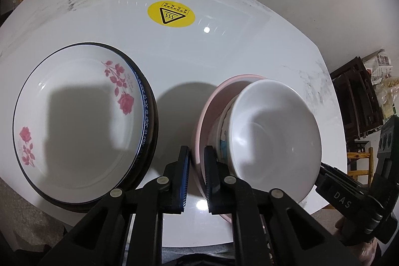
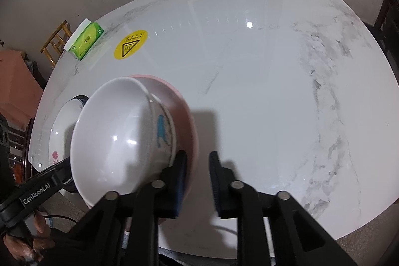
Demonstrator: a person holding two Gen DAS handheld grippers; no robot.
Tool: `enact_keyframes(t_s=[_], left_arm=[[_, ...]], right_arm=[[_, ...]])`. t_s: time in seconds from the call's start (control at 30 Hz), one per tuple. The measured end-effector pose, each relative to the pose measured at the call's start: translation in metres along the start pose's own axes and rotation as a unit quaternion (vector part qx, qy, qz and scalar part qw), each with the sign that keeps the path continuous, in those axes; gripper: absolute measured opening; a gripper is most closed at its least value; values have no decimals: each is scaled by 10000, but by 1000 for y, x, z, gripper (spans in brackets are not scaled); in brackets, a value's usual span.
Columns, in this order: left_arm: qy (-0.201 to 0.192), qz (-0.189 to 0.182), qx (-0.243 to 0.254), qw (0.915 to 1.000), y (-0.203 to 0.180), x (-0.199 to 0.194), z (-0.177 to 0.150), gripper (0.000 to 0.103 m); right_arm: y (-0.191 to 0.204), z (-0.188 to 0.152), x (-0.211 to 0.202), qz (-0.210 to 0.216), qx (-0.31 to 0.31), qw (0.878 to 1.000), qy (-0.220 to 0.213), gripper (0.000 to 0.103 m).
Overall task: Organize plates and bowls
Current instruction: 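Lift the nested bowls and carry them over the flowered plate stack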
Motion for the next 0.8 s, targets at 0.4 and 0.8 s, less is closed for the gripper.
enact_keyframes(t_s=[0.4,0.8], left_arm=[[-34,57,30,10000,-2,-1,0,8],[-32,97,46,9999,-2,-1,0,7]], right_arm=[[2,2,-1,66,95,9999,-17,11],[1,1,-1,82,139,9999,1,11]])
Point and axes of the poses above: each gripper's, at about its wrist camera, not at the fingertips, and x roughly the way its jaws point, y to its left, z to its top, the point moved 10 cm from there along x, roughly the way its jaws point, and after that the axes turned 5 degrees about y, right-handed, at the moved point
